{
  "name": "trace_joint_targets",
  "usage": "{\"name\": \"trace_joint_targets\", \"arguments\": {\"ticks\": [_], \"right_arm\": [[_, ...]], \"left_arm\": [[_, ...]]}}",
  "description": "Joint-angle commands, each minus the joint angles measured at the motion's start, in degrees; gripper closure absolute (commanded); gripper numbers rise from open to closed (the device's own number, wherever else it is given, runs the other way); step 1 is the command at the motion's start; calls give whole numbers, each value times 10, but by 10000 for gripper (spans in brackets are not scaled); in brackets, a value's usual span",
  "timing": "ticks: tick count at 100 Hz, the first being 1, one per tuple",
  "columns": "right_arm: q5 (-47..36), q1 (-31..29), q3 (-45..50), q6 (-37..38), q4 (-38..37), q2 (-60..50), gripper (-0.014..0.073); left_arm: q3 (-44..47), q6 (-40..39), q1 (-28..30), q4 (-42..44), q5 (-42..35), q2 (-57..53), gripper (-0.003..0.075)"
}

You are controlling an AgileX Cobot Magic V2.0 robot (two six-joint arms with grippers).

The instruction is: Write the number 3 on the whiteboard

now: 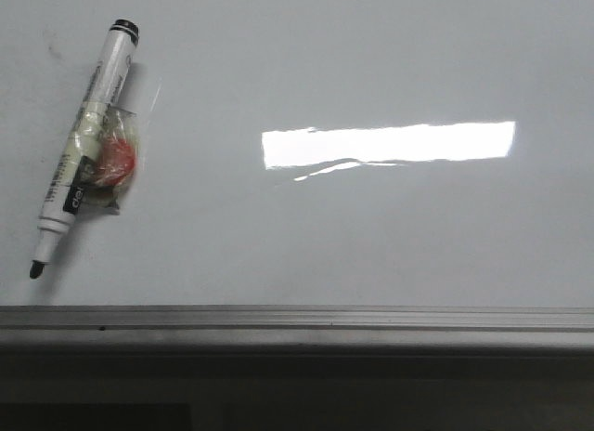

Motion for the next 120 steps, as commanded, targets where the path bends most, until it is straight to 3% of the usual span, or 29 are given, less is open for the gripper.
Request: {"name": "trace_joint_targets", "arguments": {"ticks": [1, 120], "right_arm": [[-9, -4, 14, -2, -9, -9, 645], [-9, -4, 14, -2, -5, -9, 645]], "left_arm": [[19, -5, 1, -5, -30, -14, 740], [19, 1, 1, 4, -35, -14, 741]]}}
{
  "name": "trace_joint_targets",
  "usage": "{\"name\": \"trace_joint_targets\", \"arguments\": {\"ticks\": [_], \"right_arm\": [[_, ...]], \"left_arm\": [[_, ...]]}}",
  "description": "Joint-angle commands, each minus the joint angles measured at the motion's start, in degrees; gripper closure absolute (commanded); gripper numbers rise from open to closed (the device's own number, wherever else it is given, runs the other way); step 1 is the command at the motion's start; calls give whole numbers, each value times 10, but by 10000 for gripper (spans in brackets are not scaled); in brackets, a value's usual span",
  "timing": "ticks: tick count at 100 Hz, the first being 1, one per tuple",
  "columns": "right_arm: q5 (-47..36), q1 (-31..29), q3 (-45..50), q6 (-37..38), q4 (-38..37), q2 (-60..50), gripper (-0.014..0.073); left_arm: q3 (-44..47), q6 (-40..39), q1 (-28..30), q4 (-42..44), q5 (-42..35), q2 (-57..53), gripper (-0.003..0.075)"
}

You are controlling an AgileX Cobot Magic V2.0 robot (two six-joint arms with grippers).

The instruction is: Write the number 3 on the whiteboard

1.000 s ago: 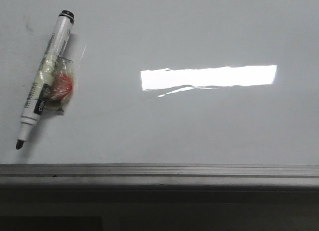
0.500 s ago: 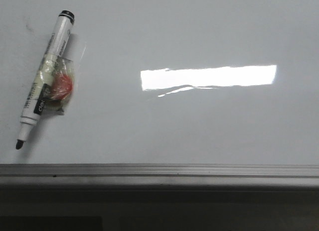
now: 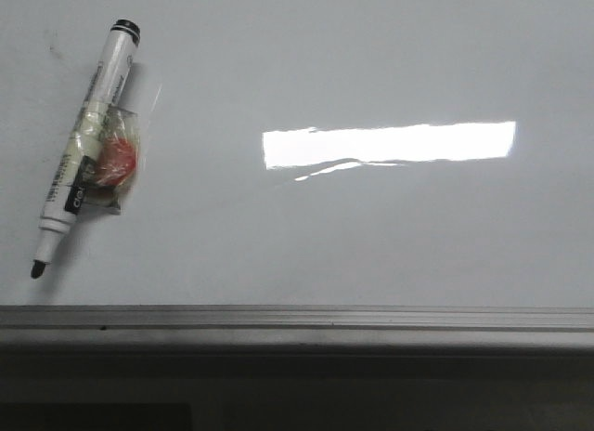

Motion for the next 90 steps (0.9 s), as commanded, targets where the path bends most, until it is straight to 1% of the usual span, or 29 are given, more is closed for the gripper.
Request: {"name": "trace_joint_targets", "arguments": {"ticks": [1, 8, 13, 16, 28, 37, 51, 60, 75, 80, 90], "right_arm": [[-9, -4, 14, -4, -4, -9, 645], [-9, -4, 14, -4, 24, -9, 645], [-9, -4, 14, -4, 63, -9, 645], [-9, -4, 14, -4, 70, -9, 645], [-6, -4, 14, -4, 70, -9, 645], [-6, -4, 14, -4, 70, -9, 645], [-17, -4, 14, -4, 70, -8, 645], [-50, -4, 14, -4, 70, -8, 645], [-151, -4, 14, -4, 70, -8, 645], [-155, -4, 14, -4, 70, -8, 645], [-134, -4, 14, -4, 80, -8, 645]], "left_arm": [[19, 2, 1, 6, -37, -14, 741], [19, 2, 1, 19, -44, -14, 741], [19, 2, 1, 18, -45, -14, 741], [19, 2, 1, 18, -45, -14, 741], [19, 2, 1, 23, -45, -14, 741], [19, 2, 1, 46, -62, -14, 741], [19, 2, 1, 46, -78, -14, 741], [19, 2, 1, 46, -95, -14, 741], [19, 2, 1, 42, -108, -14, 741], [19, 2, 1, 42, -112, -14, 741], [19, 2, 1, 39, -121, -14, 741]]}}
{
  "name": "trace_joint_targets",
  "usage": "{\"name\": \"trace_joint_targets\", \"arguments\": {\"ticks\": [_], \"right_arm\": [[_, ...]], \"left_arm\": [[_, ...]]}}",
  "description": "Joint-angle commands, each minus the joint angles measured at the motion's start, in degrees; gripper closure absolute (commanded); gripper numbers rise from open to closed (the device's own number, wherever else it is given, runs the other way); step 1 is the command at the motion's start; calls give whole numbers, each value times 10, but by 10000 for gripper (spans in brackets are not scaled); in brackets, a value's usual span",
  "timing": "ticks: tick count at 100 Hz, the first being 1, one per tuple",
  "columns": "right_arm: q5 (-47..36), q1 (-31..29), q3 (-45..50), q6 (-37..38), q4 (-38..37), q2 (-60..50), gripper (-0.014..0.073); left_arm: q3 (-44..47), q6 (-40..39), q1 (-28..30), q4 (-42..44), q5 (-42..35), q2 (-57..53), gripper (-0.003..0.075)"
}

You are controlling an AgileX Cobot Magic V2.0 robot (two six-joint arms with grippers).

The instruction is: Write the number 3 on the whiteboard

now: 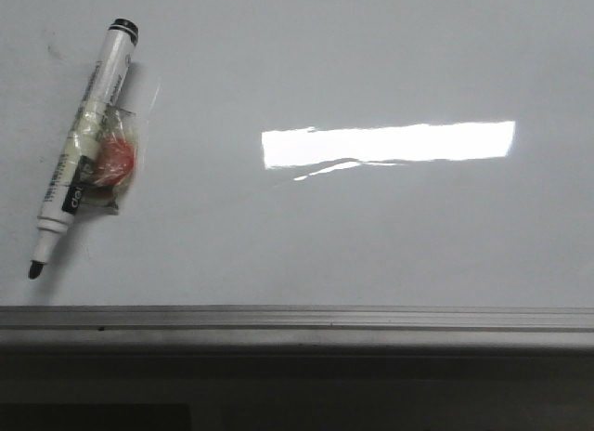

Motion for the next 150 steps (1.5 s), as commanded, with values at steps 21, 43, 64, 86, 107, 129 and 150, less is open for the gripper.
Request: {"name": "trace_joint_targets", "arguments": {"ticks": [21, 43, 64, 86, 107, 129, 150], "right_arm": [[-3, -2, -5, -2, 36, -6, 645], [39, -2, -61, -2, 45, 47, 645], [29, -2, -124, -2, 49, 95, 645], [34, -2, -129, -2, 49, 98, 645], [34, -2, -129, -2, 49, 98, 645], [33, -2, -129, -2, 49, 98, 645], [33, -2, -129, -2, 49, 98, 645]], "left_arm": [[6, 0, 1, -50, -57, -13, 741], [-49, 0, 1, -65, -23, 31, 741], [-139, 0, 1, -96, 29, 97, 741], [-171, 35, 1, -111, 57, 114, 708], [-163, 37, 1, -116, 3, 114, 330], [-155, 67, -17, -130, -59, 118, 321], [-155, 79, -131, -140, -63, 121, 321]]}}
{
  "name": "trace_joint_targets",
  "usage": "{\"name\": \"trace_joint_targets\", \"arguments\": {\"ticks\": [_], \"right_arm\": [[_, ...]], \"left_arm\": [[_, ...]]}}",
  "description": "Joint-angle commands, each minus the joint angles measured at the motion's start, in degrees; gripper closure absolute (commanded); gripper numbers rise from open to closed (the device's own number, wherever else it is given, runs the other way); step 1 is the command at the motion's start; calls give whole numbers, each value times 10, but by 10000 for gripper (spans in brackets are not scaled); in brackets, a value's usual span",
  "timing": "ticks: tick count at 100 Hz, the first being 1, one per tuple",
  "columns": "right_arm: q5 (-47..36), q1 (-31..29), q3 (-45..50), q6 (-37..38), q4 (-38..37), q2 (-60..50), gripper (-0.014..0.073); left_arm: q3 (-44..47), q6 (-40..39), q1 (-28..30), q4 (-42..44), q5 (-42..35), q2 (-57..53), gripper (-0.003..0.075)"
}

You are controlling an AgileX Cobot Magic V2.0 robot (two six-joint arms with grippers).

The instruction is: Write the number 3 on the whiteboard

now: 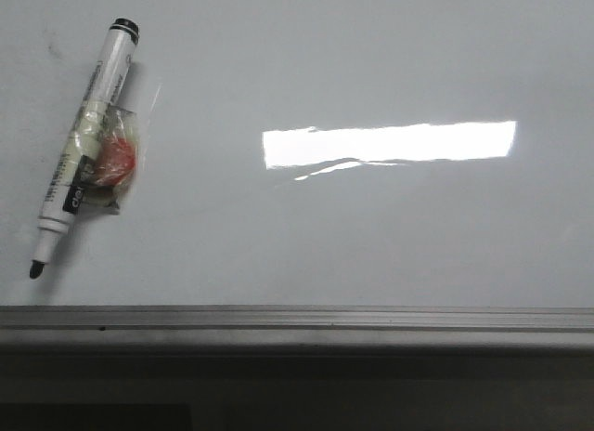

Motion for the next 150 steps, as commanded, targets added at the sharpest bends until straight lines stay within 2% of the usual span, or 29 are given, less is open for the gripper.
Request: {"name": "trace_joint_targets", "arguments": {"ticks": [1, 32, 53, 60, 73, 80, 108, 129, 133, 138, 150], "right_arm": [[-41, -2, -21, -4, 1, 12, 645], [-41, -2, -21, -4, 1, 12, 645], [-41, -2, -21, -4, 1, 12, 645], [-41, -2, -21, -4, 1, 12, 645], [-41, -2, -21, -4, 1, 12, 645], [-41, -2, -21, -4, 1, 12, 645], [-42, -2, -21, -4, 1, 12, 645], [-44, -2, -21, -4, 1, 12, 645], [-44, -2, -21, -4, 1, 12, 645], [-44, -2, -21, -4, 1, 12, 645], [-44, -2, -21, -4, 1, 12, 645]], "left_arm": [[-17, 6, -56, -11, -54, 12, 321], [-17, 18, -315, -11, -55, 31, 321], [-17, 17, -419, -11, -117, 157, 321], [-17, 12, -431, -16, -152, 203, 321], [-17, 11, -431, -107, -203, 273, 321], [-18, 11, -434, -125, -222, 304, 321], [-20, 11, -435, -139, -288, 400, 321], [-20, -4, -435, -139, -298, 435, 323], [-20, -4, -435, -139, -298, 440, 344], [-20, -4, -435, -139, -295, 444, 414], [-20, -4, -435, -139, -273, 445, 720]]}}
